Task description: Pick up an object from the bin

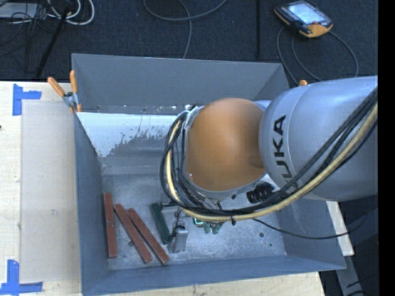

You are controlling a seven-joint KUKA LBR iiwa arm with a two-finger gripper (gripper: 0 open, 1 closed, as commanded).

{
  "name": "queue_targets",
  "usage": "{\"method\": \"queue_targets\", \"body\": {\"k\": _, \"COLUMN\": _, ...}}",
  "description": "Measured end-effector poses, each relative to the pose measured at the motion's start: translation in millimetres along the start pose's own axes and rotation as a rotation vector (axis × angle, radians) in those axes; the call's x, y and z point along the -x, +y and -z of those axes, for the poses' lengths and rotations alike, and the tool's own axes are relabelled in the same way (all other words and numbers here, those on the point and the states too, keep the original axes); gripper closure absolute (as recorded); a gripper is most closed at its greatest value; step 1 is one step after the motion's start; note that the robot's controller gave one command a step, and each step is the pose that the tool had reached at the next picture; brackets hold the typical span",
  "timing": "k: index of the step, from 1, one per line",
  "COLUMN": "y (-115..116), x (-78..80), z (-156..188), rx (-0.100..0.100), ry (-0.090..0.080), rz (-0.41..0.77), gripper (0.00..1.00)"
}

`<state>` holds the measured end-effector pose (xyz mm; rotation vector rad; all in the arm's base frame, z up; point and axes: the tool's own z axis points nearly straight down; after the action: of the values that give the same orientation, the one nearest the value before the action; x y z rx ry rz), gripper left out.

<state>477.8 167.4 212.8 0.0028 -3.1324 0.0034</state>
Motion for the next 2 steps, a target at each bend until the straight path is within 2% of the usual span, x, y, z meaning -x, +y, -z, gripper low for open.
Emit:
{"method": "queue_targets", "body": {"k": 1, "y": -0.7, "x": 1.8, "z": 3.4, "rx": 0.002, "ry": -0.007, "rz": -0.003, "gripper": 0.0}}
{"method": "queue_targets", "body": {"k": 2, "y": 1.4, "x": 4.4, "z": -43.8, "rx": 0.004, "ry": -0.014, "rz": 0.016, "gripper": 0.0}}
